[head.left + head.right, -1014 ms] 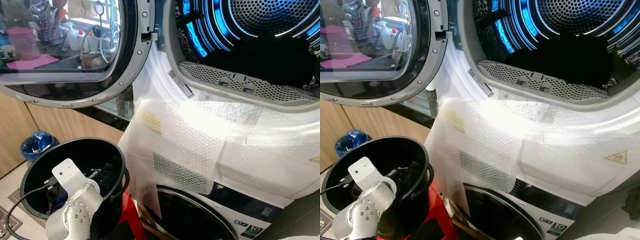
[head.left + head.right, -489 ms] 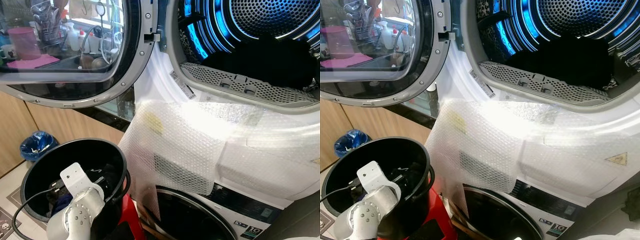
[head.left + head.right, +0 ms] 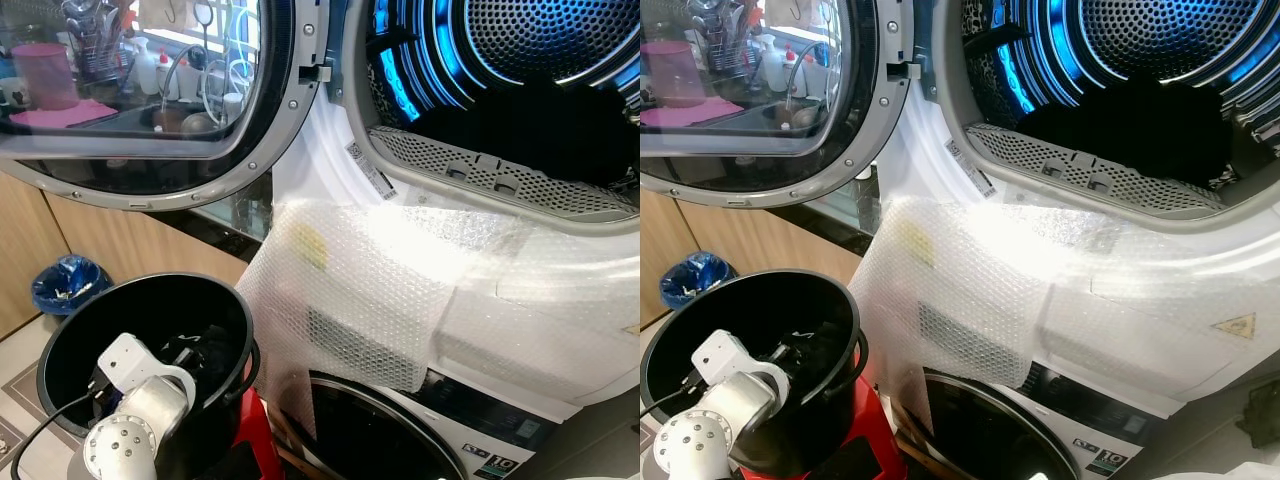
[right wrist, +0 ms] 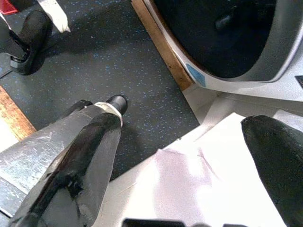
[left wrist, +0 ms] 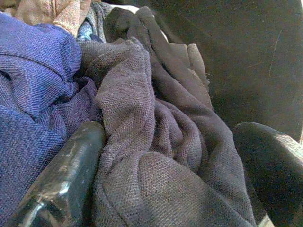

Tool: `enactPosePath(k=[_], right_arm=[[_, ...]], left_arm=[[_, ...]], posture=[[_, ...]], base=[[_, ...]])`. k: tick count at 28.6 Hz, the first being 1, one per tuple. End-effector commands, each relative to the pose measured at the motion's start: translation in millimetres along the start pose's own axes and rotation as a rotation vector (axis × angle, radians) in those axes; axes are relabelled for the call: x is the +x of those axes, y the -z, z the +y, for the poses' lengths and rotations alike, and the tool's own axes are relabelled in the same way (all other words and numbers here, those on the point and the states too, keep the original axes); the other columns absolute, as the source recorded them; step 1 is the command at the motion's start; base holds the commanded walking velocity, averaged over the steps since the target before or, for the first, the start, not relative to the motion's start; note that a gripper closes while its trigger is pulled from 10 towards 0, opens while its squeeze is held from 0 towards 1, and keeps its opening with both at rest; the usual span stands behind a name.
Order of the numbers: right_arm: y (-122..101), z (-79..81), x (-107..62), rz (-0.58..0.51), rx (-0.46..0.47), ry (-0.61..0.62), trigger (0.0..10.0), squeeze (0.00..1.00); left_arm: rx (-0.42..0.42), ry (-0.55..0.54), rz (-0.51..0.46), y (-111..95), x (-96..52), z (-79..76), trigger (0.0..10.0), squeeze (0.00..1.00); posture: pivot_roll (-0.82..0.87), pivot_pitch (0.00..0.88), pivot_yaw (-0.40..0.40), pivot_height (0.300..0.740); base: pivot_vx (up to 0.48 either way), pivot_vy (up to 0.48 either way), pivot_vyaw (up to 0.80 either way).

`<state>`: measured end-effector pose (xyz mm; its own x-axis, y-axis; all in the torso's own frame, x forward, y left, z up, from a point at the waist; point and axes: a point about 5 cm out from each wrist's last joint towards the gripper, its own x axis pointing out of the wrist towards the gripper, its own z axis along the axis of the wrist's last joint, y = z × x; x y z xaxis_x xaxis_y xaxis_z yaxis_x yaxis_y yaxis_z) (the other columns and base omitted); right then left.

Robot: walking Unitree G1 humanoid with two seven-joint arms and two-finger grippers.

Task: Clothes washing

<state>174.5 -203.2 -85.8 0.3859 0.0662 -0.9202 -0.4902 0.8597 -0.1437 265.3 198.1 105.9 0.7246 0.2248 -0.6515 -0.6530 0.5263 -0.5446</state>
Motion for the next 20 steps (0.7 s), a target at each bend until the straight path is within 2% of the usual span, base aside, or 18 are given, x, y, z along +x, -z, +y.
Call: enactPosePath(k=[1,3,4,5,6,8,10,13,16,17,20], right_arm=[[2,-6.0,-1.4,0.011,-0.003,0.011,10.0,0.00],[2,-7.2,-1.7,0.013,-0.005,0.013,10.0,0.00],[2,-8.4,-1.9,0.012,-0.007,0.014,10.0,0.00],[2,-8.7,-2.0,0.012,-0.007,0.015,10.0,0.00],[2,-9.1,-2.1,0.009,-0.001,0.019,10.0,0.00],[1,-9.2,-2.1,0.005,0.007,0.020,10.0,0.00],[1,-9.1,-2.0,0.001,0.017,0.020,10.0,0.00],[0,-8.8,-1.9,-0.001,0.018,0.018,10.0,0.00],[-1,-8.2,-1.7,-0.004,0.022,0.014,10.0,0.00],[-1,-7.5,-1.5,-0.004,0.026,0.011,10.0,0.00],[-1,-7.2,-1.5,-0.003,0.026,0.009,10.0,0.00]], left_arm=[[-0.082,0.035,0.155,40,0.8,-11.5,10.0,0.00],[-0.084,0.079,0.169,38,1.3,-16.4,10.0,0.00],[0.017,0.162,0.189,37,0.2,-25.2,10.0,0.00],[0.080,0.202,0.198,38,-0.7,-28.9,10.0,0.00],[0.349,0.250,0.133,30,-2.2,-30.8,10.0,0.00],[0.587,0.237,0.040,22,-2.0,-25.7,10.0,0.00],[0.745,0.191,-0.049,14,-1.8,-17.9,10.0,0.00],[0.787,0.144,-0.084,10,-1.5,-10.7,10.0,0.00],[0.795,0.064,-0.143,5,-4.6,2.1,10.0,0.00],[0.818,0.030,-0.175,2,-9.6,11.6,10.0,0.00],[0.831,0.008,-0.209,-2,-14.0,18.2,10.0,0.00]], posture=[[0.00,0.000,-0.132,0.740],[0.00,0.000,-0.136,0.740],[0.01,0.000,-0.142,0.740],[0.01,0.000,-0.142,0.740],[0.01,0.000,-0.138,0.740],[0.01,0.000,-0.134,0.740],[0.01,0.000,-0.130,0.740],[0.01,0.000,-0.127,0.740],[0.02,0.000,-0.124,0.740],[0.03,0.000,-0.122,0.740],[0.03,0.000,-0.122,0.740]], base=[[0.000,0.000,0.00],[0.000,0.000,0.00],[0.000,0.000,0.00],[0.000,0.000,0.00],[0.000,0.000,0.00],[0.000,0.000,0.00],[0.000,0.000,0.00],[0.000,0.000,0.00],[0.000,0.000,0.00],[0.000,0.000,0.00],[0.000,0.000,0.00]])
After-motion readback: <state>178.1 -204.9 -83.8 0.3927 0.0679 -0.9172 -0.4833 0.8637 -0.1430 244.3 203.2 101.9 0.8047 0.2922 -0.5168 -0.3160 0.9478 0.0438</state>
